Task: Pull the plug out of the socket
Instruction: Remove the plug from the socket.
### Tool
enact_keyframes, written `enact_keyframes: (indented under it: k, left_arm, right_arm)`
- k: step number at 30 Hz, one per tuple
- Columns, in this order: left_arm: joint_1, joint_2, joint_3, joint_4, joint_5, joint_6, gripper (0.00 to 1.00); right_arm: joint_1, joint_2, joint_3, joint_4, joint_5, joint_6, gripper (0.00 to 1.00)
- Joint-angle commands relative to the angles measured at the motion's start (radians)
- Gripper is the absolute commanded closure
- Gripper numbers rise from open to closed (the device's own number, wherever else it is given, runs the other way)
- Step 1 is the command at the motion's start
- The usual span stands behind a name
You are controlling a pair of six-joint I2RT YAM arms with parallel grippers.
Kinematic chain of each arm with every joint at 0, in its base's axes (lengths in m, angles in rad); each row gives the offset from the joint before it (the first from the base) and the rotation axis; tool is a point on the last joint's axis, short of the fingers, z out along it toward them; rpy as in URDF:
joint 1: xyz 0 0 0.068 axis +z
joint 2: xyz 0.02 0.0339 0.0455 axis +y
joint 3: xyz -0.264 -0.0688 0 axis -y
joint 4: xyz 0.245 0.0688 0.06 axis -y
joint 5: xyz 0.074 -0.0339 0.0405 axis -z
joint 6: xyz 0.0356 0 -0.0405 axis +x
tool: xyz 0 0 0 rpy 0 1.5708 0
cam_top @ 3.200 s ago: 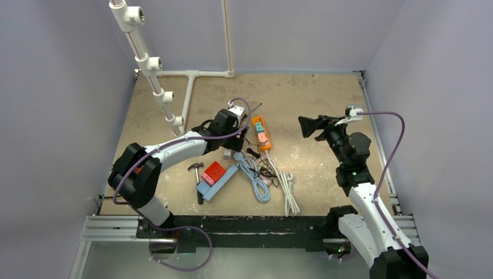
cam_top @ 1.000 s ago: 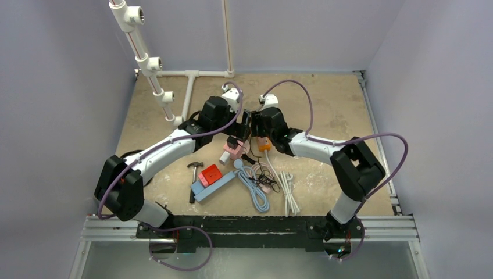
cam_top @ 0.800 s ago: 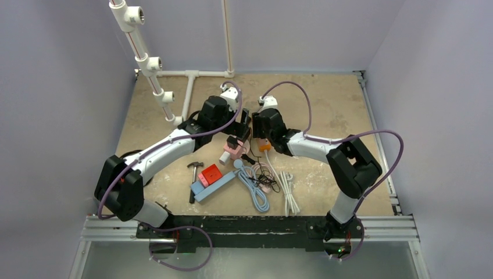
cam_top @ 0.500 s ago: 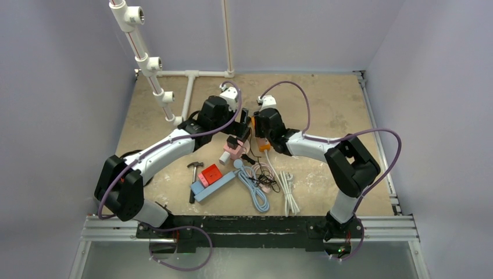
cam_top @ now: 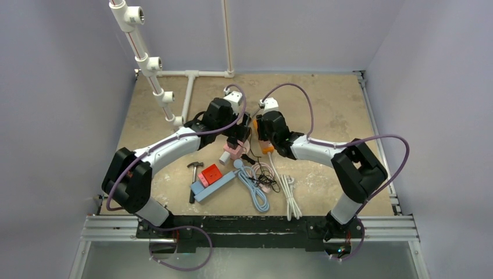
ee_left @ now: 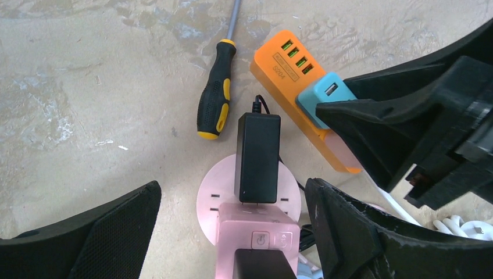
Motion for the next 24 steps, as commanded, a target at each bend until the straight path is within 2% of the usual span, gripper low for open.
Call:
enact_keyframes:
  k: [1, 13, 24]
  left_arm:
    - [0.005, 0.011, 0.01, 0.021, 0.016, 0.004, 0.06]
    - [0.005, 0.048, 0.02, 0.02, 0.059, -0.01, 0.06]
    - [0.005, 0.03, 0.017, 0.021, 0.037, -0.006, 0.06]
  right_arm:
    - [0.008, -0.062, -0.02, 0.027, -0.007, -0.02, 1.0]
    - [0.008, -0.043, -0.014, 0.057, -0.017, -0.019, 1.0]
    - [0.006, -0.155, -0.075, 0.109, -0.077, 0.003, 1.0]
